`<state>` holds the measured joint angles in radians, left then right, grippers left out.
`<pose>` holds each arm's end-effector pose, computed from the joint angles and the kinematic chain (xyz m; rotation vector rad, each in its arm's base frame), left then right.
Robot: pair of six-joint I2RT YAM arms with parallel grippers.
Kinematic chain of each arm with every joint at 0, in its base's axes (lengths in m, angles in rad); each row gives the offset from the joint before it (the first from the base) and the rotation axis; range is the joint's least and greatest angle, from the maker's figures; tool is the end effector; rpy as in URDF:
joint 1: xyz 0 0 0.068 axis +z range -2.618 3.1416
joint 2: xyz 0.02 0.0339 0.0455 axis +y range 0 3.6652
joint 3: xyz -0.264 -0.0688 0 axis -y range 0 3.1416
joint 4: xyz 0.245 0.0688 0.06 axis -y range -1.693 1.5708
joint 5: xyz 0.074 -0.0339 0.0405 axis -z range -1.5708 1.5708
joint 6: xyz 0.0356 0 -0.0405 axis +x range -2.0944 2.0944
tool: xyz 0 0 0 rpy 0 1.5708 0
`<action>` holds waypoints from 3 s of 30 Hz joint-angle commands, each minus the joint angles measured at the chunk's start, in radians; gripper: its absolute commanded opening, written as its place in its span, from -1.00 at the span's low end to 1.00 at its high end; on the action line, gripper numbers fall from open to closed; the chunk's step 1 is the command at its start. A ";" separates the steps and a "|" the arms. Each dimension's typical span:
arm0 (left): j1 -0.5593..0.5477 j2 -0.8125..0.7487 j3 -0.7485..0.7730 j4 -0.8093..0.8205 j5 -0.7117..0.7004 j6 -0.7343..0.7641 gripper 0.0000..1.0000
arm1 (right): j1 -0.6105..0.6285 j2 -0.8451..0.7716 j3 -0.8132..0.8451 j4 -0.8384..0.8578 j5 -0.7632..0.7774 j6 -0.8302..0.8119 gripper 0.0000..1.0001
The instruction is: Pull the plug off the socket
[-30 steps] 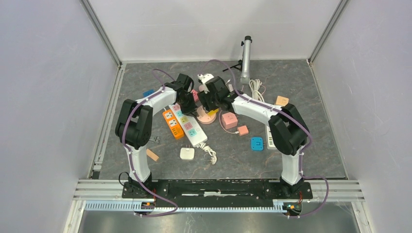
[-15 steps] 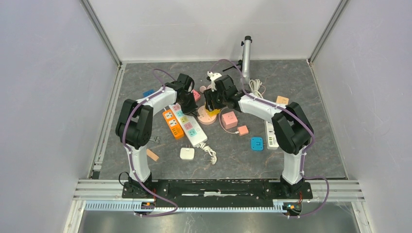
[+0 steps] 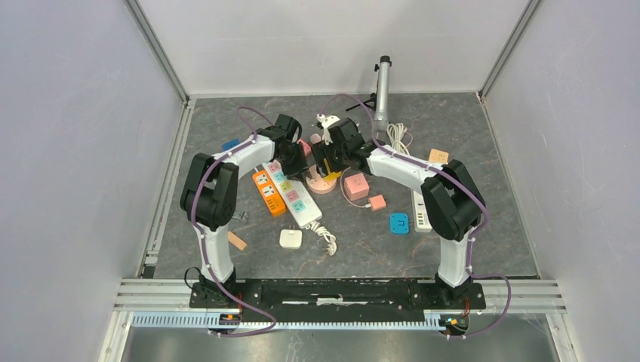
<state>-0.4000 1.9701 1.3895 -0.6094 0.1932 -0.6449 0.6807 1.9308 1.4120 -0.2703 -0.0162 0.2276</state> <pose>0.3666 -0.1624 0.1714 -0.2966 2.8476 -0.5157 0.3359 0.2728 0.2134 -0.5486 2.3442 0.4527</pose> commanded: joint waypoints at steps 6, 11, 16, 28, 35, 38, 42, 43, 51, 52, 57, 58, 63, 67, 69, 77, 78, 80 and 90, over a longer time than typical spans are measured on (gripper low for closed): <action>-0.016 0.075 -0.051 0.045 -0.005 0.029 0.16 | 0.005 0.022 0.053 -0.008 -0.003 -0.009 0.49; -0.017 0.097 -0.042 0.035 -0.006 0.022 -0.09 | 0.005 0.041 0.061 -0.035 0.010 -0.010 0.54; -0.017 0.110 -0.054 0.004 -0.035 0.022 -0.29 | 0.005 0.050 0.061 -0.041 0.021 -0.010 0.55; -0.017 0.132 -0.060 -0.038 -0.075 0.033 -0.29 | -0.018 -0.029 0.088 0.062 -0.156 0.080 -1.00; -0.020 0.132 -0.061 -0.042 -0.092 0.047 -0.34 | -0.046 -0.063 0.059 0.178 -0.337 0.169 -1.00; -0.020 0.139 -0.055 -0.052 -0.096 0.050 -0.36 | -0.046 -0.062 0.052 0.183 -0.337 0.171 -1.00; -0.022 0.144 -0.051 -0.061 -0.106 0.057 -0.38 | -0.046 -0.077 0.020 0.225 -0.355 0.174 -1.00; -0.022 0.146 -0.049 -0.065 -0.107 0.059 -0.39 | -0.048 -0.085 0.004 0.257 -0.386 0.176 -1.00; -0.026 0.155 -0.044 -0.071 -0.109 0.069 -0.42 | -0.053 -0.121 -0.021 0.296 -0.387 0.142 -1.00; -0.026 0.157 -0.044 -0.072 -0.109 0.071 -0.42 | -0.053 -0.122 -0.014 0.275 -0.360 0.123 -1.00; -0.025 0.162 -0.048 -0.077 -0.103 0.075 -0.42 | -0.052 -0.148 -0.027 0.246 -0.284 0.047 -1.00; -0.025 0.166 -0.049 -0.081 -0.103 0.077 -0.42 | -0.053 -0.157 -0.039 0.261 -0.315 0.039 -1.00; -0.025 0.171 -0.054 -0.085 -0.104 0.079 -0.43 | -0.061 -0.191 -0.064 0.315 -0.340 0.056 -1.00; -0.026 0.177 -0.050 -0.089 -0.105 0.082 -0.44 | -0.069 -0.202 -0.048 0.272 -0.219 0.066 -1.00; -0.025 0.178 -0.049 -0.093 -0.108 0.081 -0.44 | -0.069 -0.207 -0.047 0.274 -0.221 0.037 -1.00; -0.025 0.176 -0.069 -0.084 -0.108 0.072 -0.45 | -0.061 -0.237 -0.101 0.337 -0.213 -0.046 -1.00; -0.025 0.177 -0.067 -0.084 -0.110 0.072 -0.45 | -0.060 -0.235 -0.103 0.324 -0.164 -0.045 -1.00; -0.025 0.178 -0.065 -0.083 -0.114 0.074 -0.45 | -0.058 -0.230 -0.100 0.292 -0.077 -0.039 -1.00; -0.025 0.185 -0.059 -0.084 -0.110 0.074 -0.45 | -0.018 -0.011 0.170 -0.101 0.097 -0.001 -1.00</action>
<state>-0.4210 2.0232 1.4113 -0.5907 0.3244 -0.6456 0.6437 1.9270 1.4433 -0.3962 0.0135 0.1833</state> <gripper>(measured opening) 0.276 0.676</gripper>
